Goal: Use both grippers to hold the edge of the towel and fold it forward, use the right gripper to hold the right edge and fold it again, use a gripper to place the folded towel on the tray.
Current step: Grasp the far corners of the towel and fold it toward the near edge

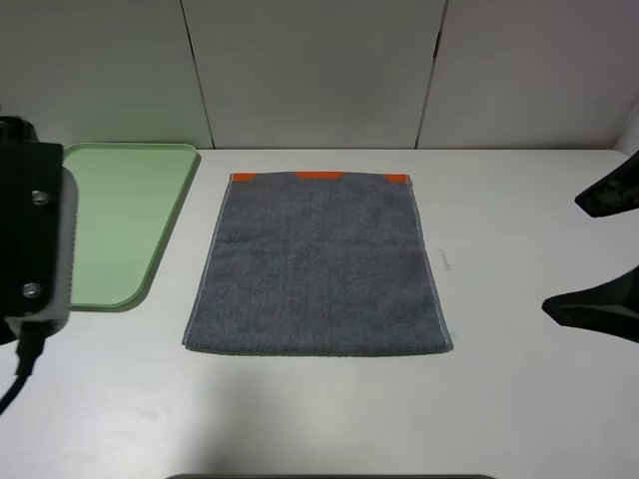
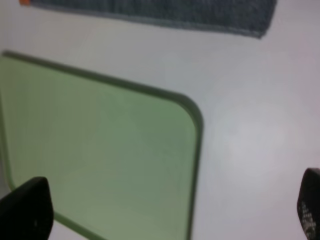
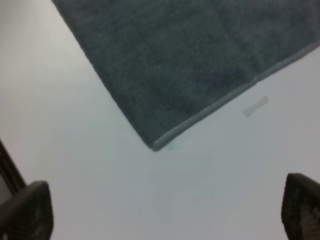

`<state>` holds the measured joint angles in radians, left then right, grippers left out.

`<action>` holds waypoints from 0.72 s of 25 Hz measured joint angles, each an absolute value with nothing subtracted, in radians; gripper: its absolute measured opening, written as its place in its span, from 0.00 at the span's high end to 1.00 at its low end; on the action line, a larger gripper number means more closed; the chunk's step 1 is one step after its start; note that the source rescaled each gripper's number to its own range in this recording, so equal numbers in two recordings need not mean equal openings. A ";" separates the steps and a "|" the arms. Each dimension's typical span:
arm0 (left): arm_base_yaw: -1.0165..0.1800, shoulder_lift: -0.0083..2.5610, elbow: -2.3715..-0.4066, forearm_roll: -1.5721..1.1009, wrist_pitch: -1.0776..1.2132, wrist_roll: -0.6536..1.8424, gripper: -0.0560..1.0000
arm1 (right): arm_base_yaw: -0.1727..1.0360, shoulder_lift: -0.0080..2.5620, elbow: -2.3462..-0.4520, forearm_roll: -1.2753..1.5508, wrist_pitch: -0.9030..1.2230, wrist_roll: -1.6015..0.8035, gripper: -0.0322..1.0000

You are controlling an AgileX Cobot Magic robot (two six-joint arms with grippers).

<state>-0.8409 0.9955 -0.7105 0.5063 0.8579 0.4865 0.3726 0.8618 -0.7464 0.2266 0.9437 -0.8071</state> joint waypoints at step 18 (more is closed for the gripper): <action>-0.842 1.223 -0.695 0.605 0.657 0.507 0.03 | 0.373 1.196 -0.746 0.165 0.799 -1.043 0.00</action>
